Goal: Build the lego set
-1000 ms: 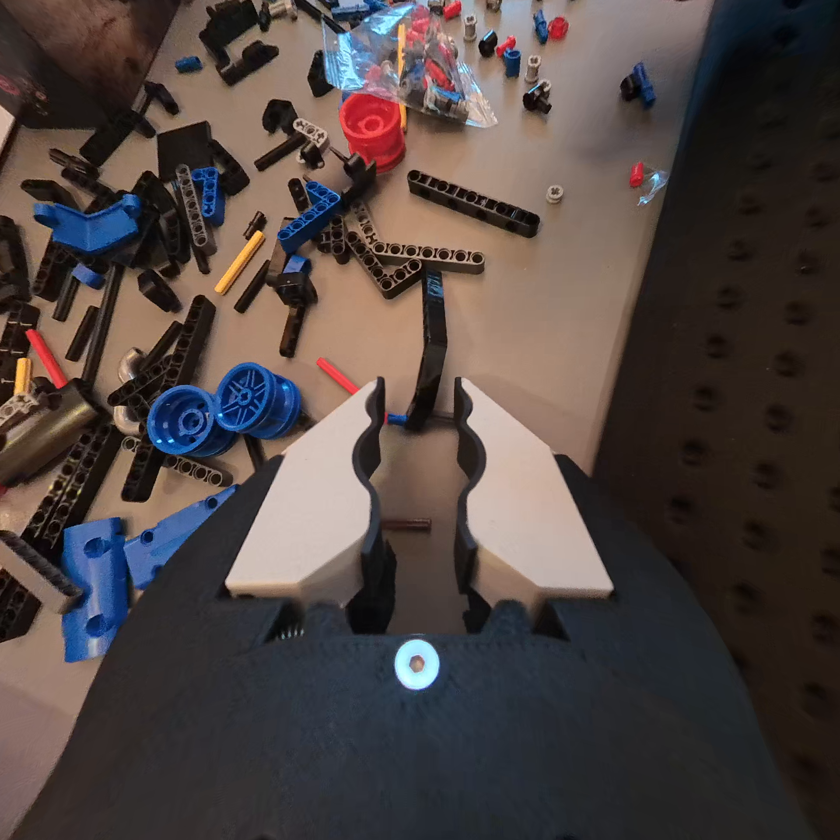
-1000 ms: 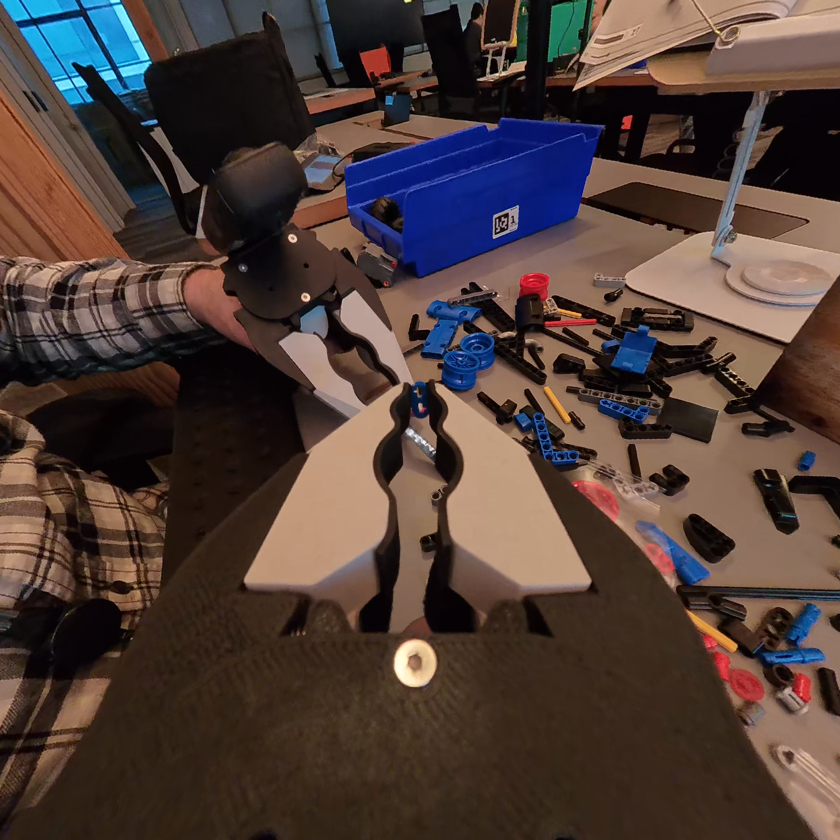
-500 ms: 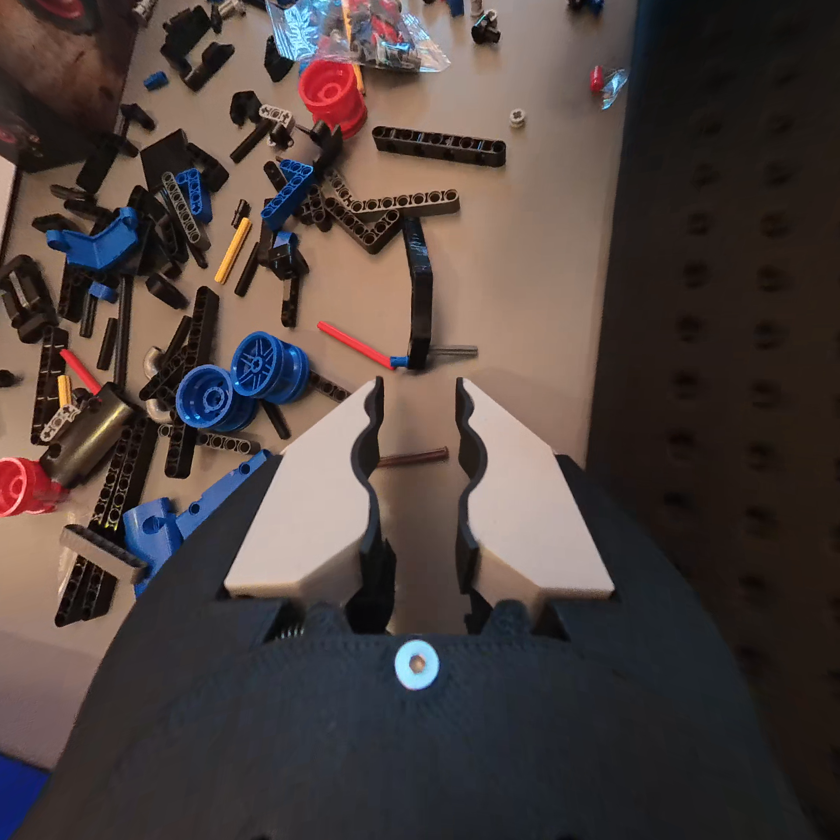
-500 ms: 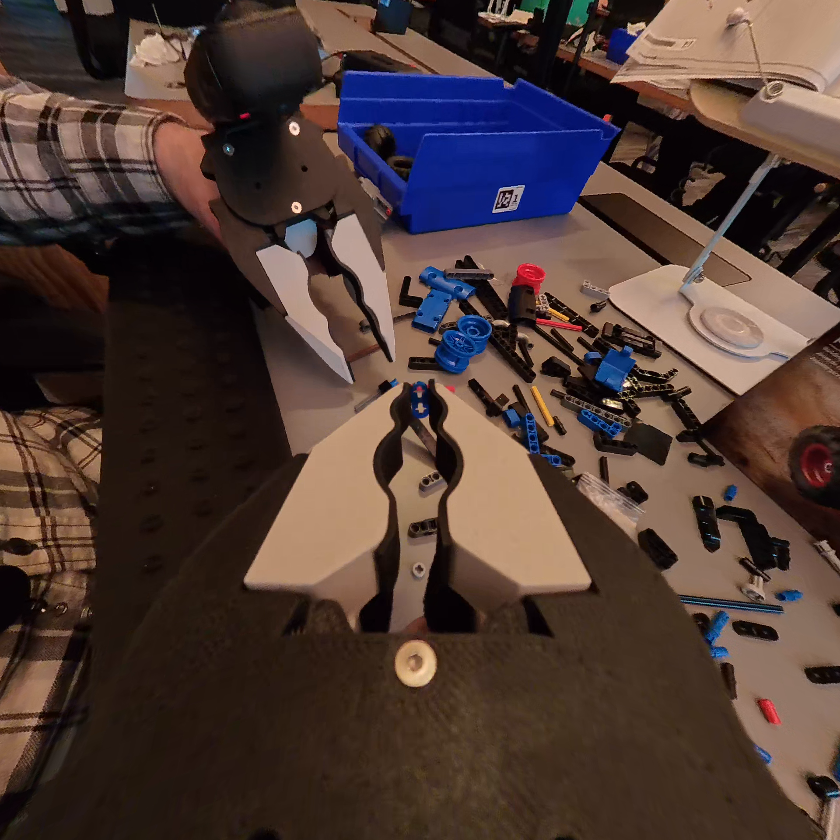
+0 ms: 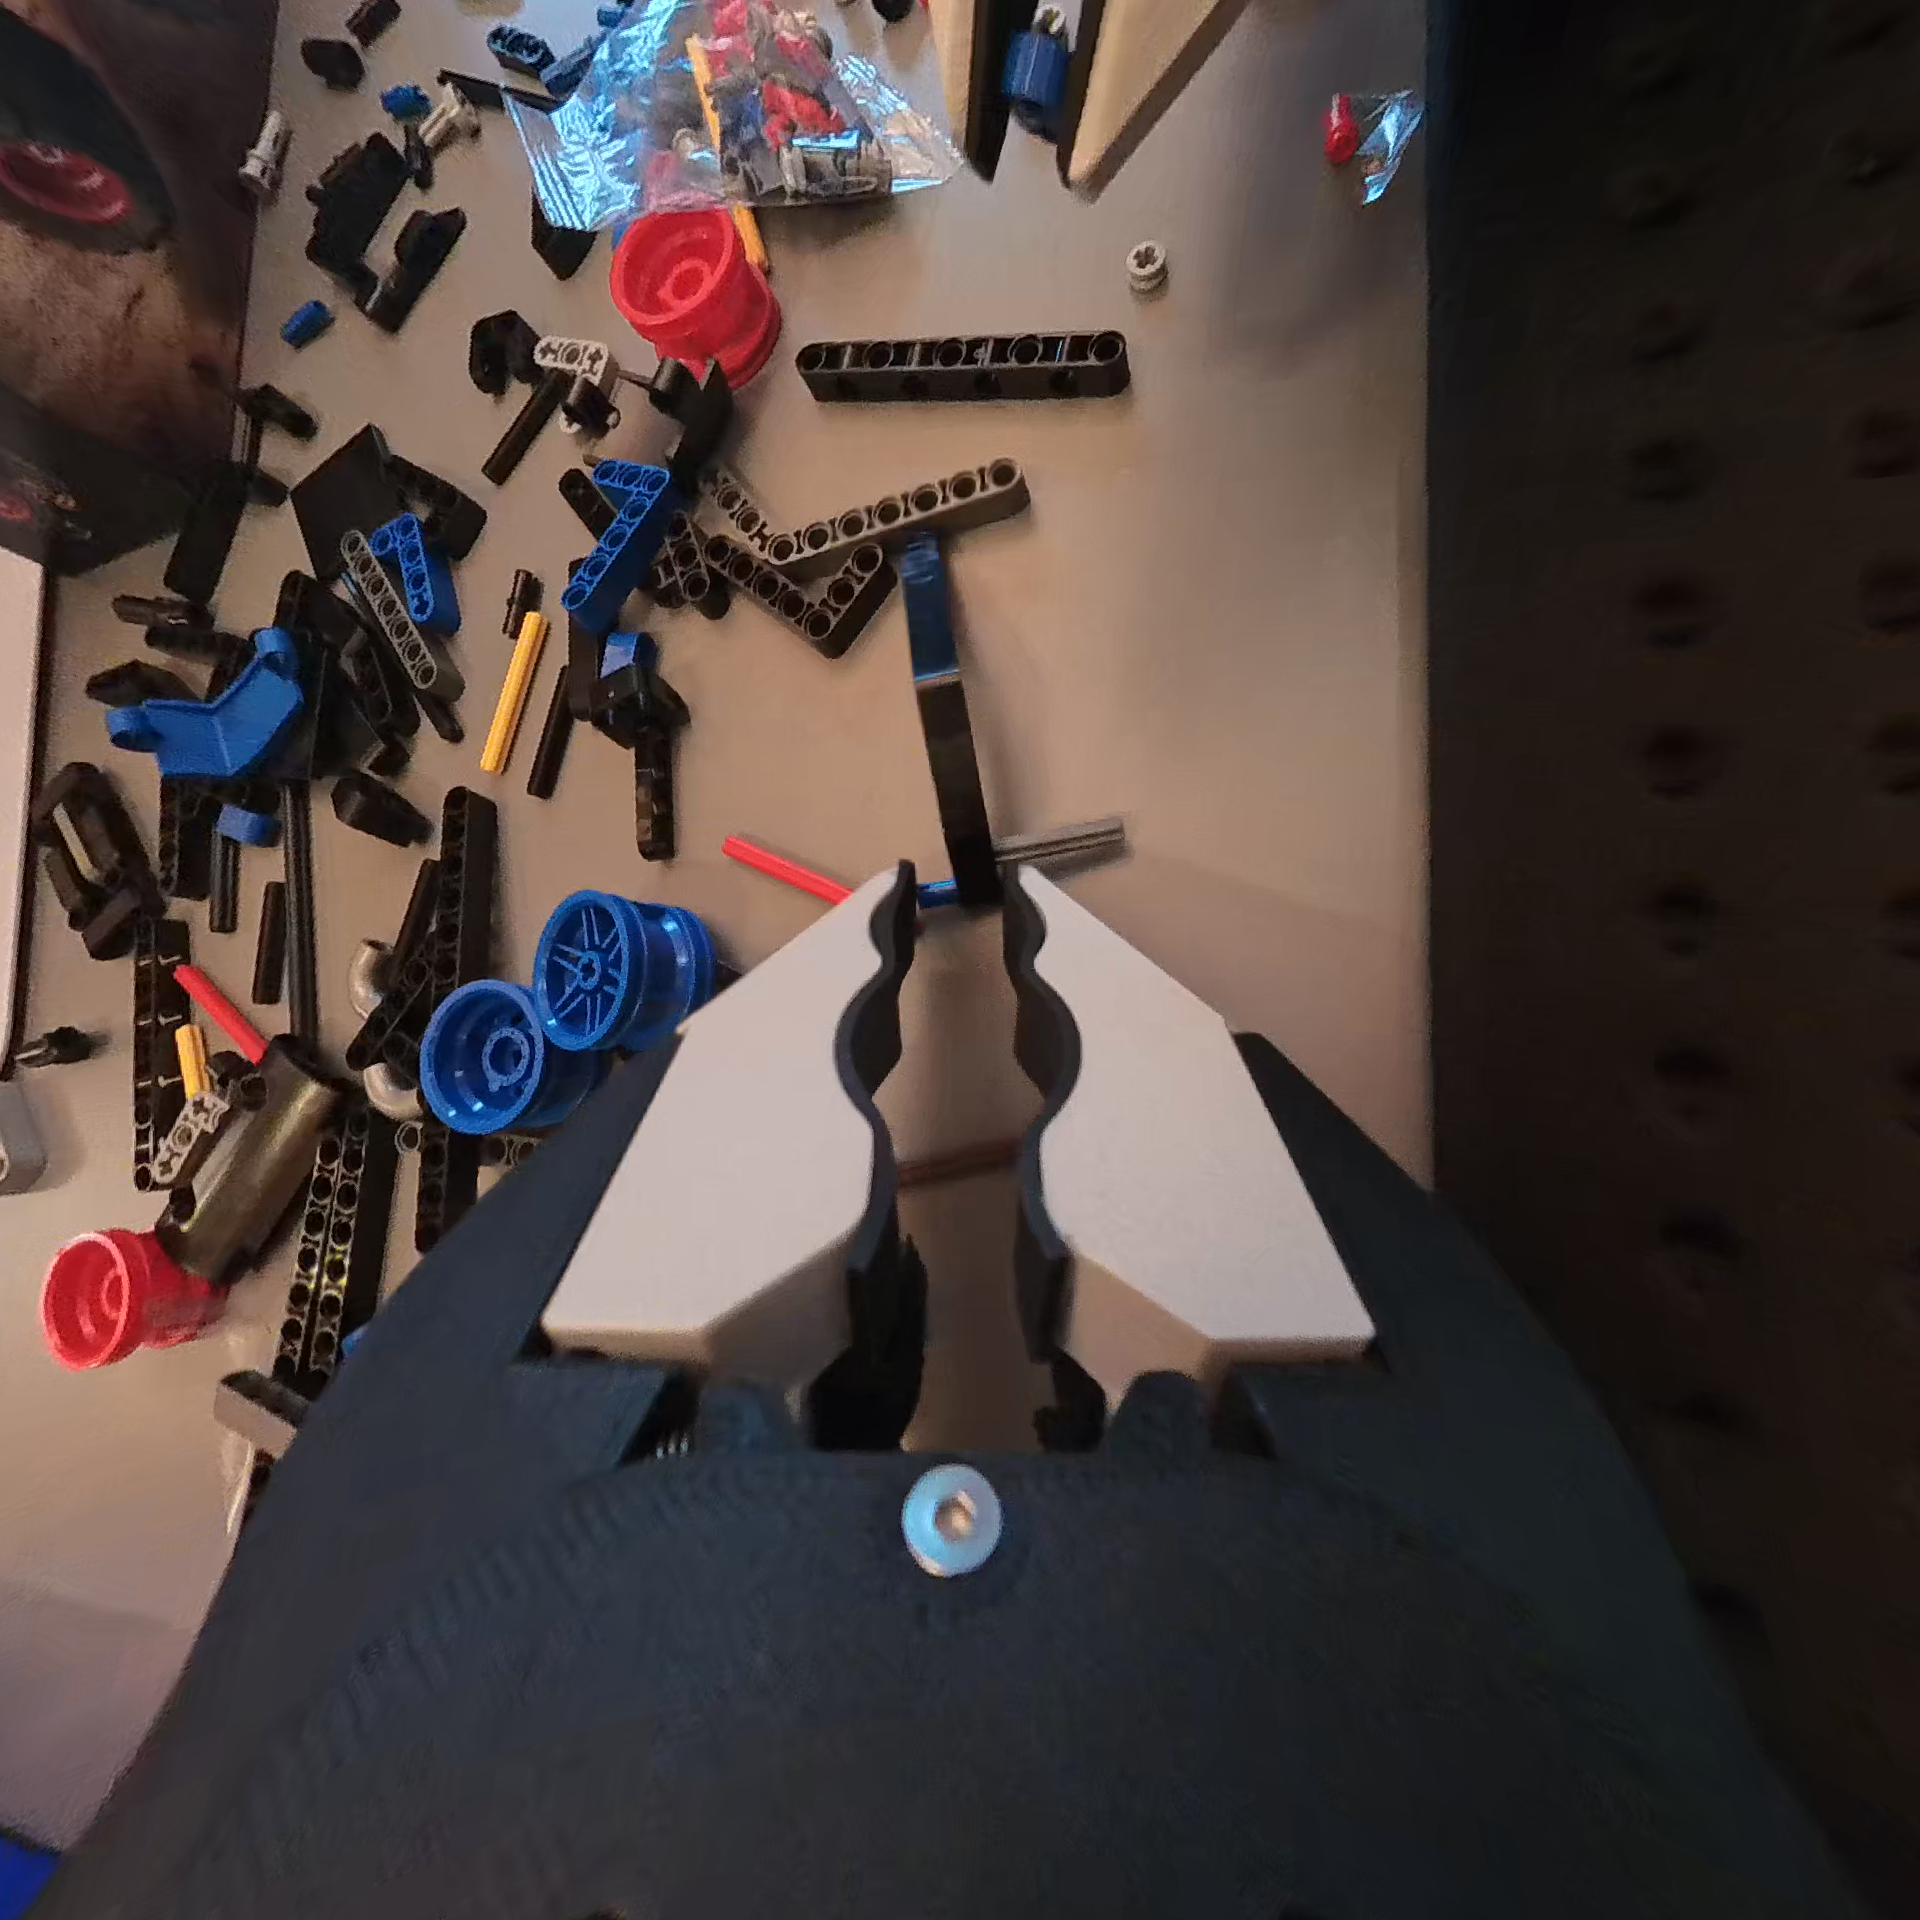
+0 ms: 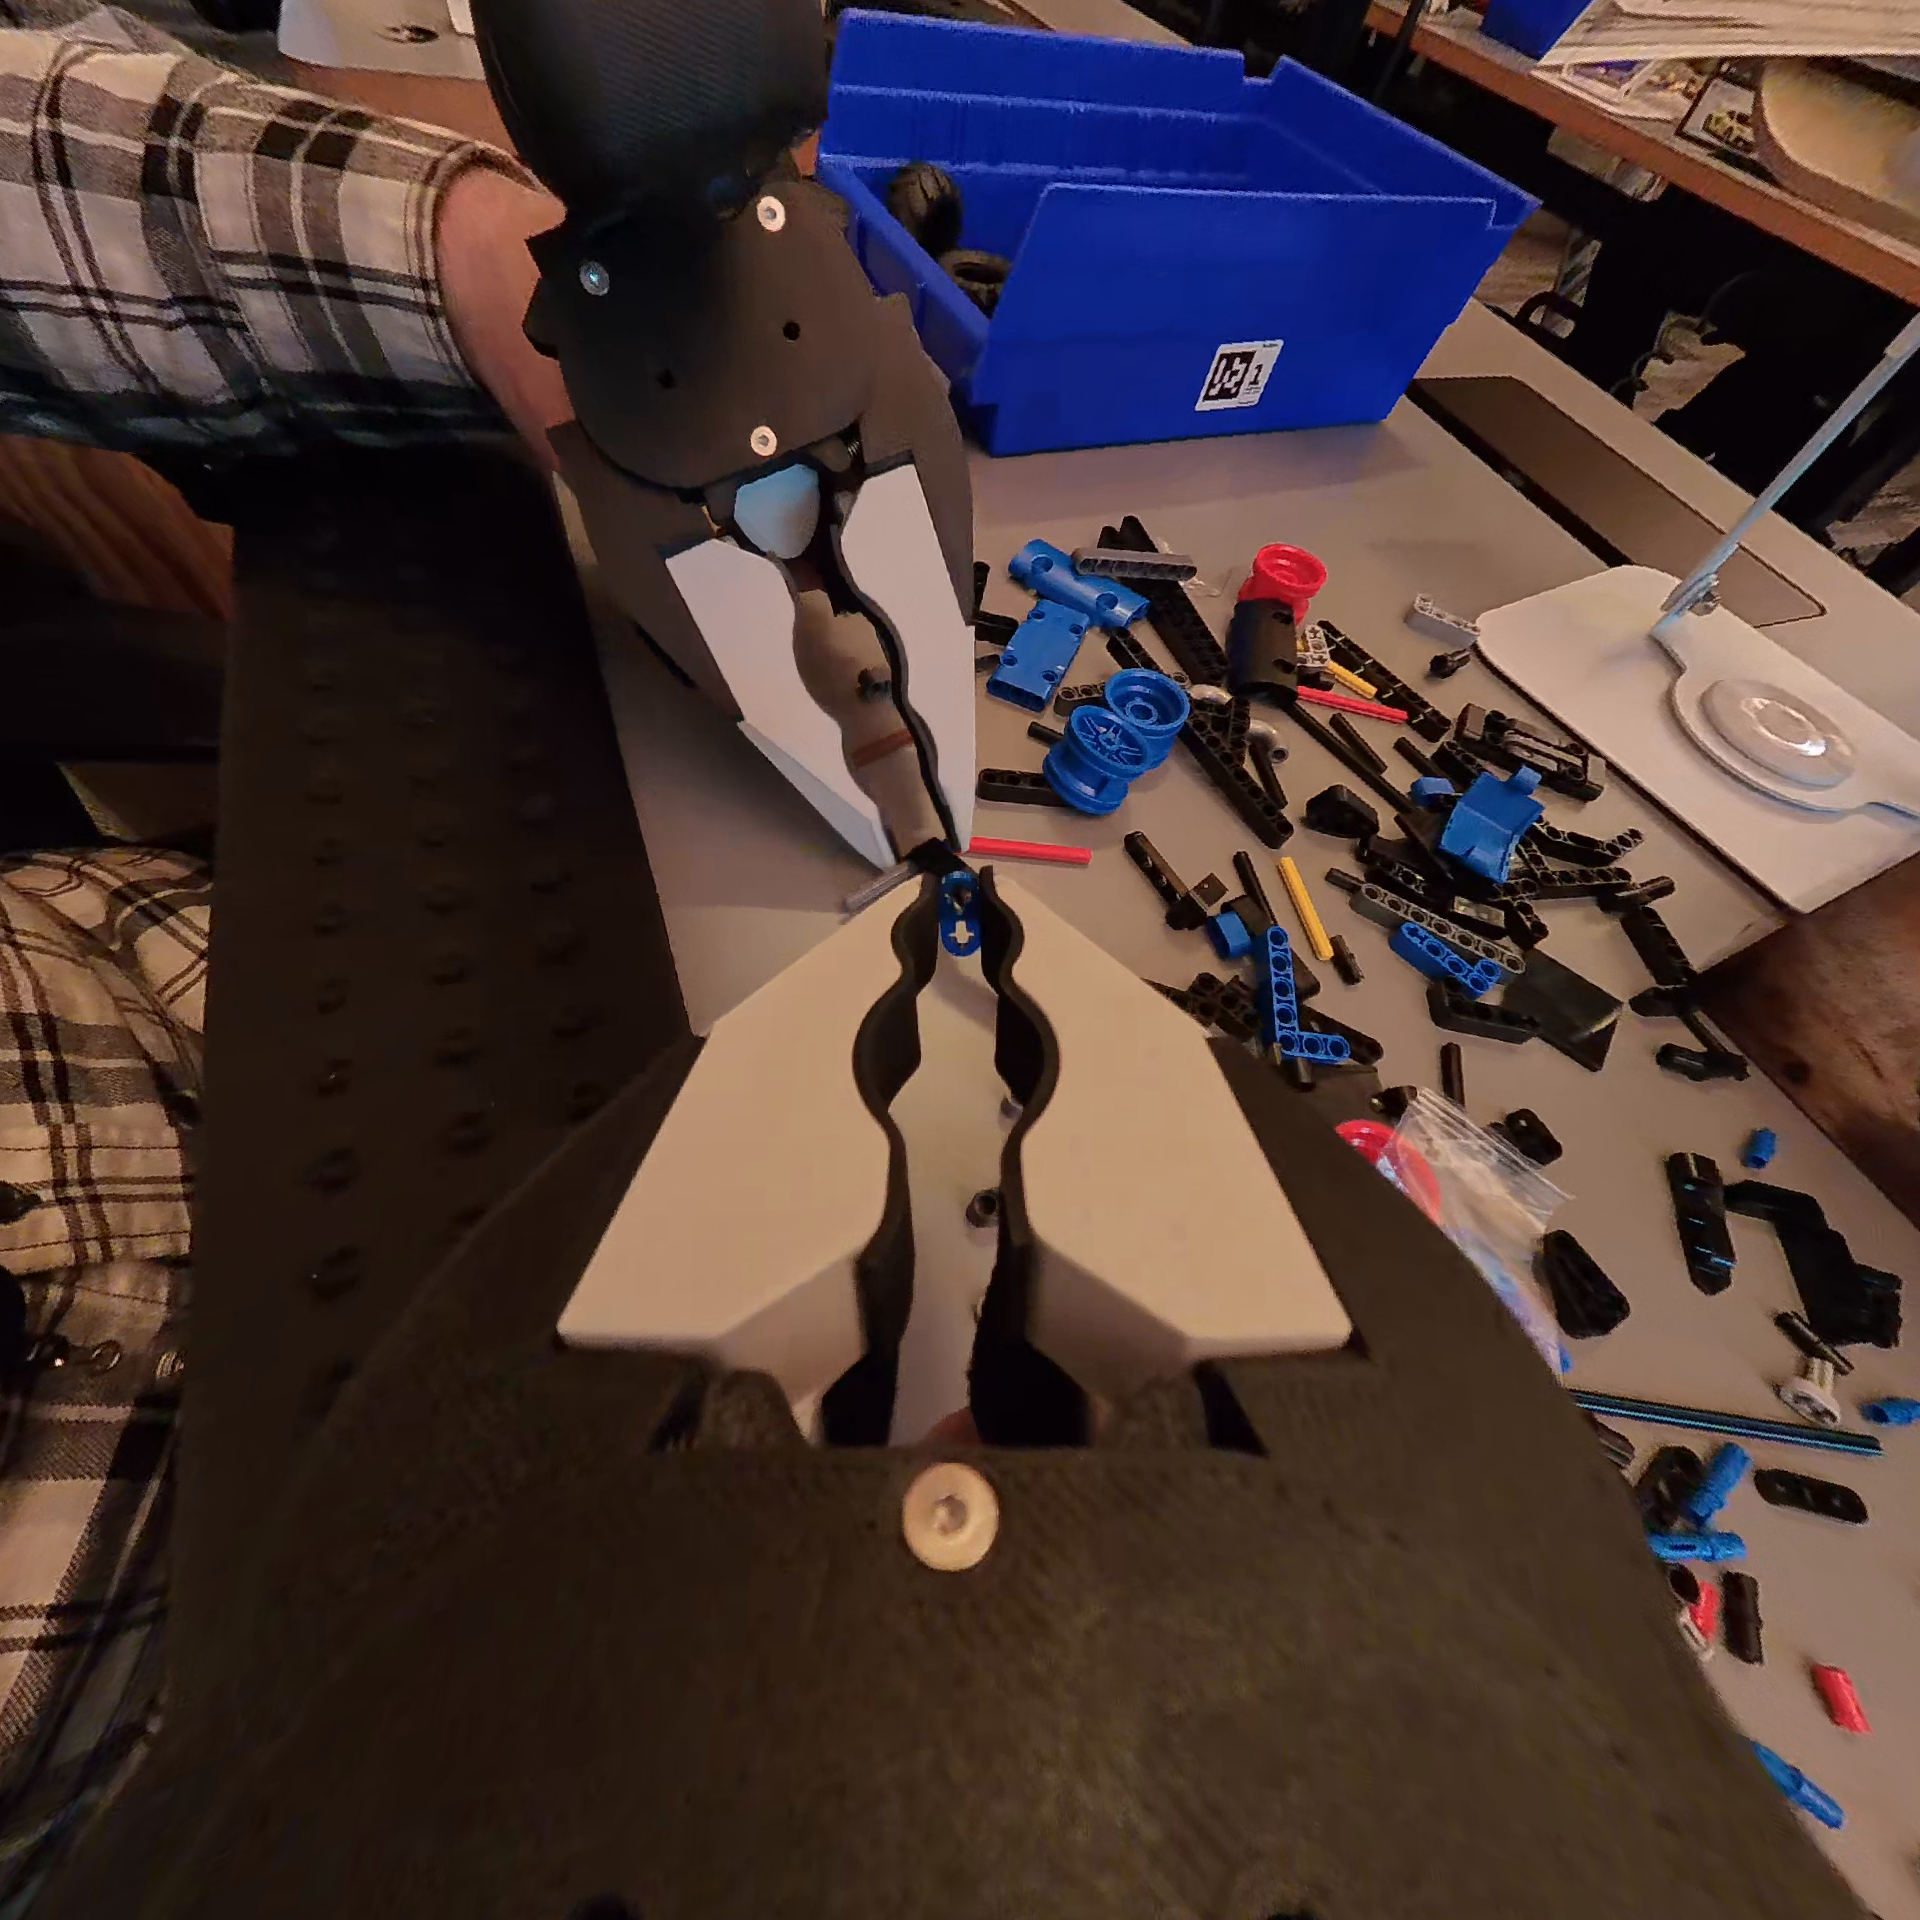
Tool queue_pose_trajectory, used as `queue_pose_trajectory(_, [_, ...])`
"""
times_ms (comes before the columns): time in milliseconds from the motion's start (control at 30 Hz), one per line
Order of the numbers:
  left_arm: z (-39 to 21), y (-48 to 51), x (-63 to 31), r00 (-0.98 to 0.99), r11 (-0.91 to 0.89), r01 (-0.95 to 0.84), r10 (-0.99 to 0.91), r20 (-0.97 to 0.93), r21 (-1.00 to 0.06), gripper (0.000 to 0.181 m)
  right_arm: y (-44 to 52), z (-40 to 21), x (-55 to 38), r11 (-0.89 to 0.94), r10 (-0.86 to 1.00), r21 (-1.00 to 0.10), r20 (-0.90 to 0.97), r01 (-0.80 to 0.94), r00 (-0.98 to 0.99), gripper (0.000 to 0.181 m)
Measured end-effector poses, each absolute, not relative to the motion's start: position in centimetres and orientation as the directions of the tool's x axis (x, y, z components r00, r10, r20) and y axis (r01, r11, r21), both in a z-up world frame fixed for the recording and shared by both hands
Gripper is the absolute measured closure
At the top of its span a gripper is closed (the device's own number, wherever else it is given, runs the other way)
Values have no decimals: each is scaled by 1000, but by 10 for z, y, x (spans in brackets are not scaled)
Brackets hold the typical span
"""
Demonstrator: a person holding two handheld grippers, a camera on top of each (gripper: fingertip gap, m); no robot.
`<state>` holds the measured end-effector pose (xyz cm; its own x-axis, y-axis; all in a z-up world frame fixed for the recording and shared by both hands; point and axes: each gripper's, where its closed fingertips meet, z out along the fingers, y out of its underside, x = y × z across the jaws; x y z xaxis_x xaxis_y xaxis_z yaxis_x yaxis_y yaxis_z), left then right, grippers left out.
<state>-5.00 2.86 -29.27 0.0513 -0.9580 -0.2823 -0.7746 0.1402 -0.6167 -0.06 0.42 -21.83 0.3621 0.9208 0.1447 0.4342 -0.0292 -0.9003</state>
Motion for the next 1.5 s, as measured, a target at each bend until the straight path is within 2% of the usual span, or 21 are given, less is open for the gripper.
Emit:
queue_pose_trajectory(100, [-293,30,-47,67,121,-766,-962,-266,-631,167,5,-220,0,-22,918,-895,158,445,363,176])
queue_pose_trajectory(300, [-284,27,-40,183,-89,-701,-981,-57,-707,168,2,-224,-5,90,896,-849,297,521,329,176])
queue_pose_trajectory(467, [-273,19,-30,239,-274,-613,-958,157,-741,168,-3,-236,-15,253,834,-730,497,636,239,176])
queue_pose_trajectory(633, [-271,9,-27,243,-408,-558,-913,327,-723,168,-8,-249,-18,381,755,-583,644,717,123,176])
queue_pose_trajectory(967, [-275,8,-26,238,-485,-553,-871,429,-677,168,-8,-254,-22,544,601,-338,795,768,-77,176])
queue_pose_trajectory(1267, [-284,-8,-30,204,-555,-591,-805,557,-585,168,-12,-252,-23,505,692,-456,722,733,-28,176])
queue_pose_trajectory(1500, [-288,-4,-31,224,-550,-616,-808,545,-563,167,-15,-255,-23,479,739,-503,674,720,-21,176])
